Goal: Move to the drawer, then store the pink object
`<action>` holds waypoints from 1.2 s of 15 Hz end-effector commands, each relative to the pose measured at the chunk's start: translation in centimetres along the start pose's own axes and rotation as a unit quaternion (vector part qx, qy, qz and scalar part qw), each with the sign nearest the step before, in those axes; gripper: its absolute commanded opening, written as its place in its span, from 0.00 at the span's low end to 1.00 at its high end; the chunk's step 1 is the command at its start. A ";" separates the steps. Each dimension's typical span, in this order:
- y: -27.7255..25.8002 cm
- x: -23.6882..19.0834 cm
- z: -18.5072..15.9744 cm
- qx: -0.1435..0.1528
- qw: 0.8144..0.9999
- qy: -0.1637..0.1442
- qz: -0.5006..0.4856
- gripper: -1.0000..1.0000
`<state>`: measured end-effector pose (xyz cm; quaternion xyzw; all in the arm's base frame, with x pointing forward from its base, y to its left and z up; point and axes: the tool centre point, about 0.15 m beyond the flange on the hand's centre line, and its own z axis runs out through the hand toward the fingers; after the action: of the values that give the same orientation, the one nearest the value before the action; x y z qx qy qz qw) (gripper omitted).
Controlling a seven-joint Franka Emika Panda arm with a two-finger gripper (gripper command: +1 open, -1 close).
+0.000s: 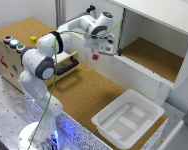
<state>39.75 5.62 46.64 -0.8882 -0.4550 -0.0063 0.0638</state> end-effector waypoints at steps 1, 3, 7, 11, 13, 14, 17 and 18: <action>-10.6 4.1 3.0 -0.064 0.988 -0.020 -0.139 0.00; -13.1 5.1 3.3 -0.060 0.980 -0.023 -0.190 0.00; -17.8 6.7 4.2 -0.041 0.953 -0.017 -0.300 0.00; -21.1 8.0 6.3 -0.022 0.925 -0.020 -0.380 0.00; -22.5 8.7 7.8 -0.006 0.910 -0.018 -0.414 0.00; -23.0 9.3 8.5 -0.006 0.908 -0.013 -0.419 0.00; -23.8 11.8 11.2 -0.037 0.915 0.016 -0.401 0.00; -23.7 12.8 11.9 -0.041 0.922 0.025 -0.385 0.00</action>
<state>27.34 27.25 42.72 -0.6335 -0.7727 -0.0073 0.0392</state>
